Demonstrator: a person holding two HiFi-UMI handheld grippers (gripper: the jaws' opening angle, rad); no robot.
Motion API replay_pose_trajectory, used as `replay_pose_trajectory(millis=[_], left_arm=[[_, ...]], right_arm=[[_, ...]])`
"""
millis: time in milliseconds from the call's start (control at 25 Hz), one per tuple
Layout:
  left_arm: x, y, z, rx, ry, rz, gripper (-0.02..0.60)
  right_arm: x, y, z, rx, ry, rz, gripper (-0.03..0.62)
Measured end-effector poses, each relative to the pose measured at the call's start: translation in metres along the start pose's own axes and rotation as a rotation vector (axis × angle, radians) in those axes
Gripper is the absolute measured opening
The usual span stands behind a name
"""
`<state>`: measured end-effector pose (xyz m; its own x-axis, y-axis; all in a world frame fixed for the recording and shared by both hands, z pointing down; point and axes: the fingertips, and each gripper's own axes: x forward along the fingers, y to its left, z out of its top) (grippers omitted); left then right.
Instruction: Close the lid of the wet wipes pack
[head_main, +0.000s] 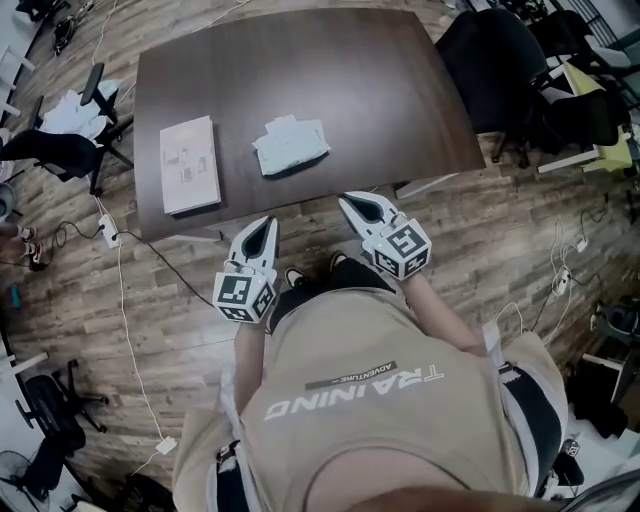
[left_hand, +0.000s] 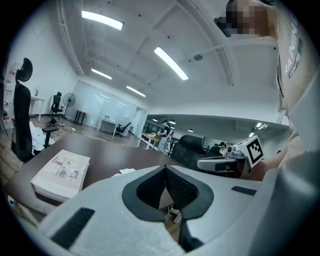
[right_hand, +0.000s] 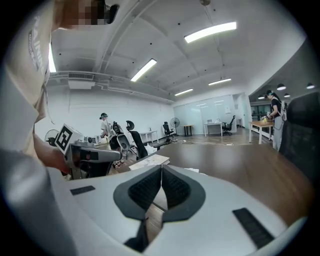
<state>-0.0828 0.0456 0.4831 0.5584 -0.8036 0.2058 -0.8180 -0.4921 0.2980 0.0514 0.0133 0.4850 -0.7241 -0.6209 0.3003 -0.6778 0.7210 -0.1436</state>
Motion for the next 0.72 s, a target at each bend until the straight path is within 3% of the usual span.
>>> replay_pose_trajectory(millis=[280,720], left_arm=[[0.013,0.027,-0.029,-0.157,0.049,0.017,0.005],[0.056,0.096,0.033,-0.062,0.041,0.124,0.005]], right_arm=[[0.024,-0.015,-0.007,-0.006,0.058,-0.012,0.014],[0.128,-0.072,0.029,0.018,0.010,0.075,0.014]])
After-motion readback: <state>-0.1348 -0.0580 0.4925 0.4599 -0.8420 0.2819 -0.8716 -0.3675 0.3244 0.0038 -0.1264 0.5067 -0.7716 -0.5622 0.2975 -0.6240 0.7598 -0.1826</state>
